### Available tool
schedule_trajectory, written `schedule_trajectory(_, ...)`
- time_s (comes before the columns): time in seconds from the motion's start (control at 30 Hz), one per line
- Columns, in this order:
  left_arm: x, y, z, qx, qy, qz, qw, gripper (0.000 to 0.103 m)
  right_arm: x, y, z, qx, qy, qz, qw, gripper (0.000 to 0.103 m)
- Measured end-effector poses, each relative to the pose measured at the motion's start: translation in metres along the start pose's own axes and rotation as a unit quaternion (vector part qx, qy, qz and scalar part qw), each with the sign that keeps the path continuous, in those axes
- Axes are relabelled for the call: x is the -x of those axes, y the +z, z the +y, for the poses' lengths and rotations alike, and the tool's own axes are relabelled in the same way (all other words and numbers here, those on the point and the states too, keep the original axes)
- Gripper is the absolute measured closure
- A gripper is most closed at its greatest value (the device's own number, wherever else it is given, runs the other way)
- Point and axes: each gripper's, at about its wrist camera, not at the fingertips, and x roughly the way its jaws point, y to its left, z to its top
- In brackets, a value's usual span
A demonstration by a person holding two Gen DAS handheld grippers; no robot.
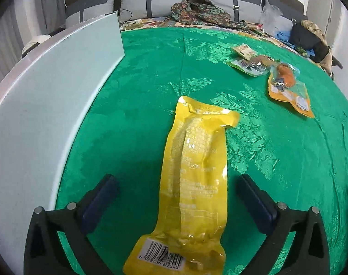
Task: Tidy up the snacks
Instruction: 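Grasp the long yellow packet with the left tool and lift it, then grasp the orange sausage packet with the right tool while left tool holds yellow packet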
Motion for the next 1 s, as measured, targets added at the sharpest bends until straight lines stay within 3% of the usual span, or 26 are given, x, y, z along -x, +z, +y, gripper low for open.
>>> schedule_trajectory(0.57, 0.001, -0.003, -0.001, -0.001, 0.0, -0.017, 0.9999, 0.0, -0.002, 0.005, 0.0, 0.004, 0.0, 0.014, 1.0, 0.012)
schedule_trajectory(0.6, 0.001, -0.003, -0.001, -0.002, 0.0, -0.017, 0.9999, 0.0, -0.006, 0.015, 0.001, -0.009, -0.004, 0.032, 0.999, 0.014)
schedule_trajectory(0.67, 0.001, -0.003, -0.001, -0.002, 0.001, -0.017, 0.9999, 0.0, -0.007, 0.036, 0.003, -0.042, 0.023, 0.028, 0.998, 0.013)
schedule_trajectory(0.83, 0.001, -0.004, -0.001, -0.001, 0.0, -0.017, 0.9999, 0.0, -0.042, 0.133, 0.047, -0.076, 0.084, 0.015, 0.993, 0.013)
schedule_trajectory(1.0, 0.001, -0.003, 0.0, -0.001, 0.0, -0.017, 0.9999, 0.0, -0.115, 0.192, 0.079, -0.093, 0.042, 0.057, 0.993, 0.015)
